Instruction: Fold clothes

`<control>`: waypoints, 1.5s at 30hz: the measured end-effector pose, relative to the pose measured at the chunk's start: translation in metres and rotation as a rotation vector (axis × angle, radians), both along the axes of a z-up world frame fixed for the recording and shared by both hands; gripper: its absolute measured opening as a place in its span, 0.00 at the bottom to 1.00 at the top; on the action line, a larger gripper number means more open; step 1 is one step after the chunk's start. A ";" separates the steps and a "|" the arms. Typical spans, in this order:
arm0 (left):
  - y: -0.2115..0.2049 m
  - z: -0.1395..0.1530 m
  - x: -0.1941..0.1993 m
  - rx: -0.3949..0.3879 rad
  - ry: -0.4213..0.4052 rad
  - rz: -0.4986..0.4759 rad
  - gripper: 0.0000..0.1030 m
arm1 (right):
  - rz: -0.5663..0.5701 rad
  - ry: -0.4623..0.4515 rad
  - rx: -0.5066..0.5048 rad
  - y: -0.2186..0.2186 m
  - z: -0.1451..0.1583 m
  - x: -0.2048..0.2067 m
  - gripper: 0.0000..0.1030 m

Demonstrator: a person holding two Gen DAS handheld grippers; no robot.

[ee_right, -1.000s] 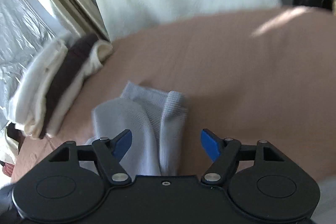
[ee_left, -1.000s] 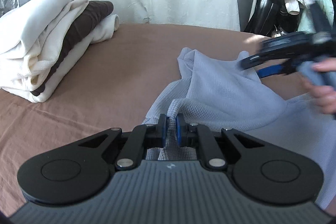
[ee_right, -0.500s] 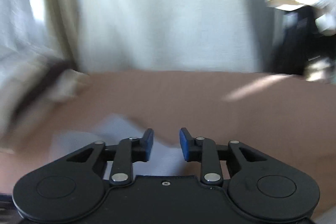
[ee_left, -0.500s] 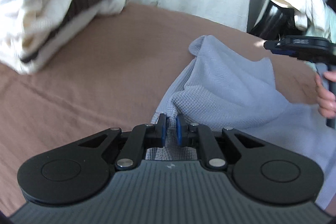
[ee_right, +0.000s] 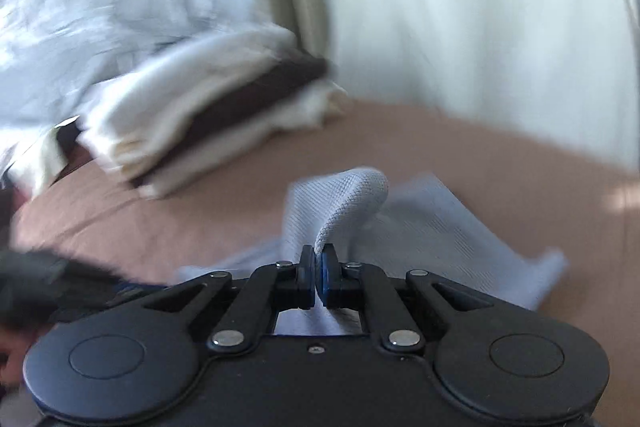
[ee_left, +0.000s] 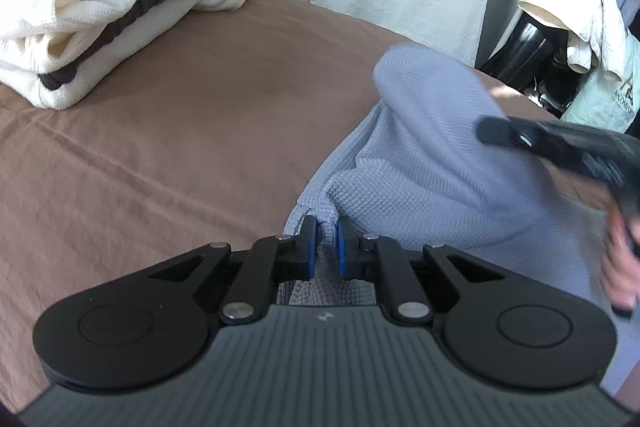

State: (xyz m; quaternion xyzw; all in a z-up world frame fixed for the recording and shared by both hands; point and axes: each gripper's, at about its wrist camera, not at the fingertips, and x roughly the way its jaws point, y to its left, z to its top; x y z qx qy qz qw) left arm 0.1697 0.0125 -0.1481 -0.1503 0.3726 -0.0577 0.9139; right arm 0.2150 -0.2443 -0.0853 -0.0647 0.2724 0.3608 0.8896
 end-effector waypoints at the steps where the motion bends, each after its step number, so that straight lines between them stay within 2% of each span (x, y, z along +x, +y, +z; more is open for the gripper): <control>1: 0.000 0.000 0.000 0.001 0.002 0.000 0.10 | 0.035 -0.044 -0.038 0.004 0.001 -0.018 0.05; 3: 0.000 0.000 0.000 0.005 0.006 -0.001 0.10 | 0.106 -0.109 -0.117 0.013 0.000 -0.049 0.07; 6: -0.002 -0.001 -0.001 0.017 0.019 -0.004 0.10 | 0.229 -0.048 -0.239 0.025 -0.019 -0.078 0.13; 9: -0.004 0.000 -0.002 0.032 0.023 -0.006 0.11 | 0.285 0.015 -0.248 0.013 -0.030 -0.101 0.20; 10: -0.004 0.000 -0.003 0.032 0.024 -0.006 0.11 | 0.281 0.020 -0.248 0.010 -0.030 -0.102 0.22; 12: -0.003 0.000 -0.003 0.026 0.025 -0.003 0.11 | 0.239 0.003 -0.250 0.009 -0.027 -0.093 0.36; 17: -0.002 -0.001 -0.004 0.016 0.031 -0.003 0.11 | 0.133 -0.038 -0.255 0.005 -0.020 -0.070 0.53; 20: -0.008 0.002 -0.008 0.057 0.028 -0.022 0.11 | 0.070 -0.062 -0.258 0.003 -0.016 -0.057 0.53; 22: -0.012 0.005 -0.010 0.086 0.020 -0.035 0.10 | 0.055 -0.077 -0.268 0.004 -0.017 -0.049 0.53; 23: -0.013 0.005 -0.010 0.093 0.016 -0.036 0.10 | 0.090 -0.083 -0.280 0.006 -0.024 -0.049 0.53; 24: -0.014 0.006 -0.010 0.099 0.013 -0.035 0.11 | 0.113 -0.105 -0.288 0.008 -0.026 -0.049 0.32; 25: -0.014 0.008 -0.011 0.112 -0.001 -0.013 0.11 | 0.122 -0.145 -0.297 0.009 -0.025 -0.050 0.03; 28: -0.010 0.014 -0.013 0.111 -0.057 0.061 0.11 | 0.151 -0.264 -0.325 0.014 -0.022 -0.053 0.04; 30: -0.011 0.018 -0.014 0.134 -0.080 0.080 0.11 | 0.090 -0.315 -0.274 0.008 -0.009 -0.043 0.04; 31: -0.012 0.018 -0.014 0.146 -0.080 0.079 0.11 | 0.031 -0.313 -0.238 0.002 -0.003 -0.031 0.04; 33: -0.013 0.015 -0.013 0.160 -0.060 0.071 0.11 | -0.119 -0.261 -0.170 -0.014 0.003 0.000 0.05; 34: -0.013 0.013 -0.012 0.160 -0.041 0.067 0.11 | -0.175 -0.229 -0.171 -0.018 0.000 0.014 0.05; 38: -0.020 0.016 -0.009 0.208 -0.014 0.033 0.11 | -0.328 -0.077 -0.310 -0.019 -0.038 0.065 0.04; 42: -0.022 0.019 -0.010 0.233 -0.004 0.030 0.11 | -0.437 -0.009 -0.303 -0.024 -0.040 0.070 0.05; 45: -0.016 0.019 -0.011 0.204 0.000 0.029 0.12 | -0.519 0.083 -0.237 -0.035 -0.034 0.073 0.08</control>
